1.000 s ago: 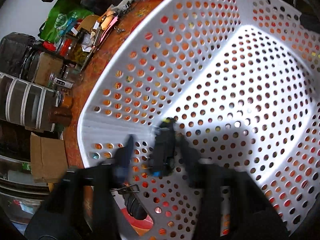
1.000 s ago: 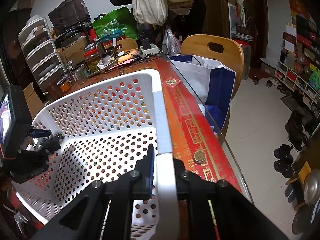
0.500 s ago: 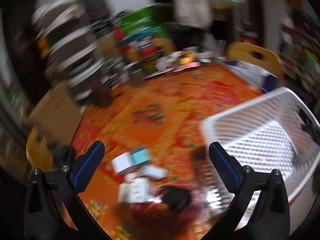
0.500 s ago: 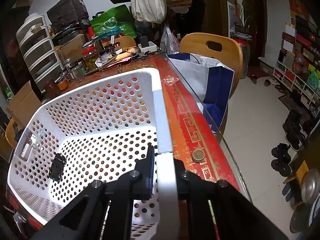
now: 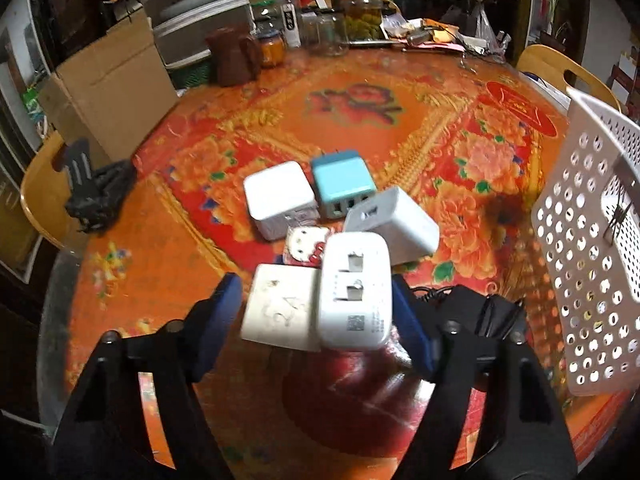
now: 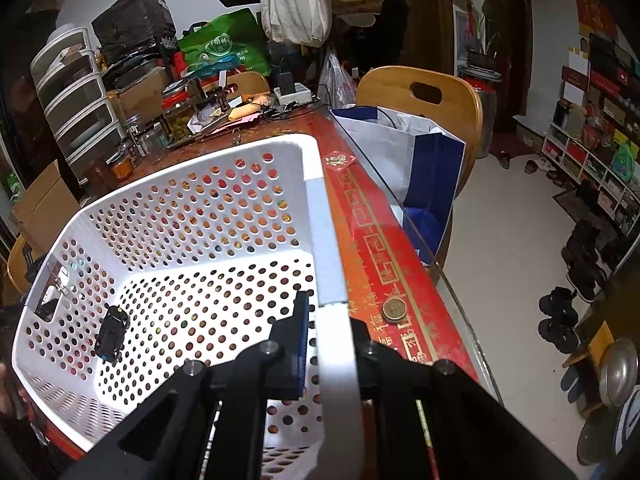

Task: Organize rigid objects
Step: 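Move the left tool back to the table and grasp the white plug charger, then lift the white plug charger with the left tool, then lower the white charger into the basket and open the left tool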

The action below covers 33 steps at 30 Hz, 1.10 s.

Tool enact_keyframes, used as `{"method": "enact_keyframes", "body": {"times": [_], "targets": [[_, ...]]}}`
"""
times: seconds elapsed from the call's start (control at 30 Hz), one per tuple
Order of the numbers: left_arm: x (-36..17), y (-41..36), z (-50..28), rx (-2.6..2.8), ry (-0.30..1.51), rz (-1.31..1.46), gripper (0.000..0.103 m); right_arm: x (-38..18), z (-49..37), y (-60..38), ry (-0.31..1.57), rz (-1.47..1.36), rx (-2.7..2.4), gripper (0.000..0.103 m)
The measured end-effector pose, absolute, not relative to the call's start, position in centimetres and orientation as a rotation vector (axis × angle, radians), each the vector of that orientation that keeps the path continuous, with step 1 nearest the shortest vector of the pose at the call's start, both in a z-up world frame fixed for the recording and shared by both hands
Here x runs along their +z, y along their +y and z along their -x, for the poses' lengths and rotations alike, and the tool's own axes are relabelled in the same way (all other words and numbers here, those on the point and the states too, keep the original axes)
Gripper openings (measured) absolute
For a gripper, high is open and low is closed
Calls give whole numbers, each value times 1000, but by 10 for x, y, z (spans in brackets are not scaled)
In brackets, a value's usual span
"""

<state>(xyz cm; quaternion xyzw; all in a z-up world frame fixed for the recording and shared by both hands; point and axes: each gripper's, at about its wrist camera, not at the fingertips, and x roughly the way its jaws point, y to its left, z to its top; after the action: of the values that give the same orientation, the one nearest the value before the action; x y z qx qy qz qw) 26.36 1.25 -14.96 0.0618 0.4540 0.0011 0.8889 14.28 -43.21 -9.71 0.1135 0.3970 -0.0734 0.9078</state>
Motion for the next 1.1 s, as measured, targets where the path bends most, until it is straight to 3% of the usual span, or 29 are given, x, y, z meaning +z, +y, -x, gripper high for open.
{"method": "enact_keyframes", "body": {"times": [0.1, 0.17, 0.2, 0.73, 1.1], "targets": [[-157, 8, -265, -9, 932, -123, 58, -97, -143, -432, 820, -233, -150, 8], [-158, 2, -265, -35, 928, -112, 34, -97, -143, -432, 821, -232, -149, 8], [-156, -1, -264, -40, 927, -115, 30, -97, -143, -432, 821, -231, -148, 8], [-106, -17, -237, 64, 780, -178, 29, -96, -143, -431, 819, -229, -141, 8], [-10, -57, -209, 10, 603, -241, 29, -96, -143, -431, 821, -223, -140, 8]]}}
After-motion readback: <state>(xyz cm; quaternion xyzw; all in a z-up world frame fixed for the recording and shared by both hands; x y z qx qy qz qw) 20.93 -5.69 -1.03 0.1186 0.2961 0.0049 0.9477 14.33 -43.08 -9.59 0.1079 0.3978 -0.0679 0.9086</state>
